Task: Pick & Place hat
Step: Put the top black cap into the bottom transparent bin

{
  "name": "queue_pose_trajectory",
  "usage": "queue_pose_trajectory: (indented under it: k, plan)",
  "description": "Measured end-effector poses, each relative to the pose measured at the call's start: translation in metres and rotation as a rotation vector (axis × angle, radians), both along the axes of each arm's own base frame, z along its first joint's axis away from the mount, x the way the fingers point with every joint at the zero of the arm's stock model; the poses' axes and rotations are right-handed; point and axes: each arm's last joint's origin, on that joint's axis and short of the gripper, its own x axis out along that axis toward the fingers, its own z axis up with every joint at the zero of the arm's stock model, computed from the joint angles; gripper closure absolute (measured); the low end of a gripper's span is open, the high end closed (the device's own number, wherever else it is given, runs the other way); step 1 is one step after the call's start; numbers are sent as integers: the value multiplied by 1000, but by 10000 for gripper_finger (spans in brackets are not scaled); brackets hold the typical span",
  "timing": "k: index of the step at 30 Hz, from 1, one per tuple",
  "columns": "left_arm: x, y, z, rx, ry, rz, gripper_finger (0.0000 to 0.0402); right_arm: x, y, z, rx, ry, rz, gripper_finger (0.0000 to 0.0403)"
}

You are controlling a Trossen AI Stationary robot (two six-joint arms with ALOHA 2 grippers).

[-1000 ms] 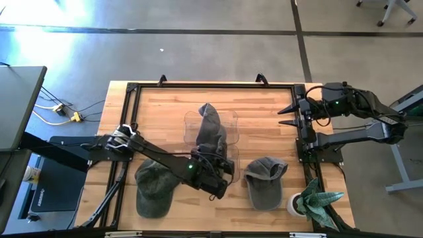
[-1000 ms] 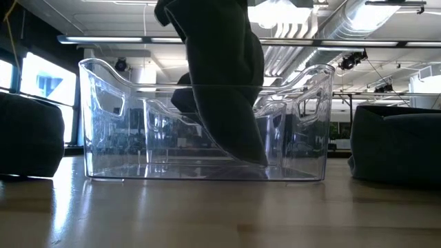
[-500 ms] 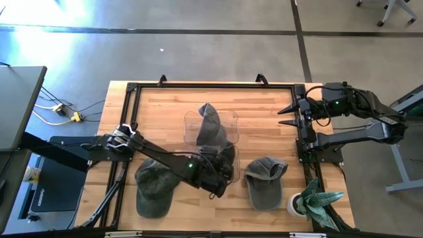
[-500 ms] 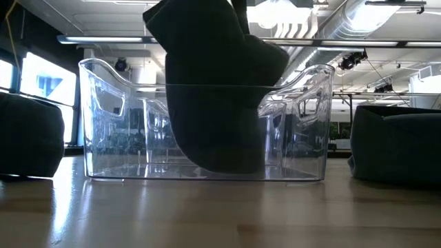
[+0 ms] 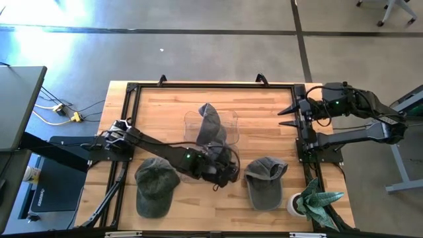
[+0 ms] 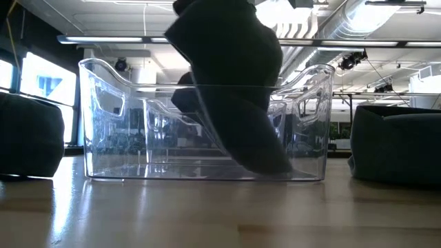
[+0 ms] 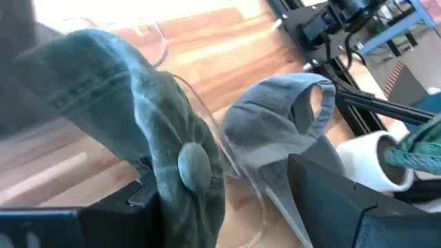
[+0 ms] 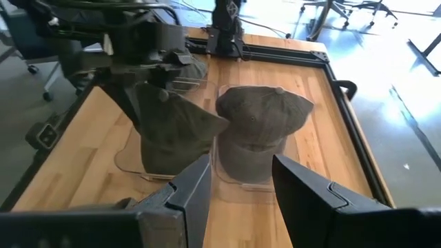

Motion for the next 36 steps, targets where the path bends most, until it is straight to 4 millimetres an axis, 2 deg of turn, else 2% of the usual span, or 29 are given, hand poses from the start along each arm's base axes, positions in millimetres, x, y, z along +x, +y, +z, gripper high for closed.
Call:
queue_pose_trajectory:
  k: [6,13,18,23,26,28,31,36]
  plan:
    - [10,22,0,-103,10,-7,163,0,1,-1,13,7,19,254]
    - [12,41,-3,-172,43,36,201,-1,1,-2,15,18,18,254]
    - [12,39,-4,-240,59,7,252,-2,1,-3,17,38,18,254]
    - [11,35,-4,-301,39,80,342,-2,1,-3,17,38,18,254]
    - [-2,29,2,-337,62,137,390,-2,1,-3,15,38,18,254]
    - [-8,23,4,-375,62,190,390,-2,1,-3,15,38,19,254]
    - [-18,16,-5,-386,136,277,383,-2,1,-3,11,38,20,254]
    - [-29,5,-6,-388,143,357,398,-2,1,-3,2,36,25,254]
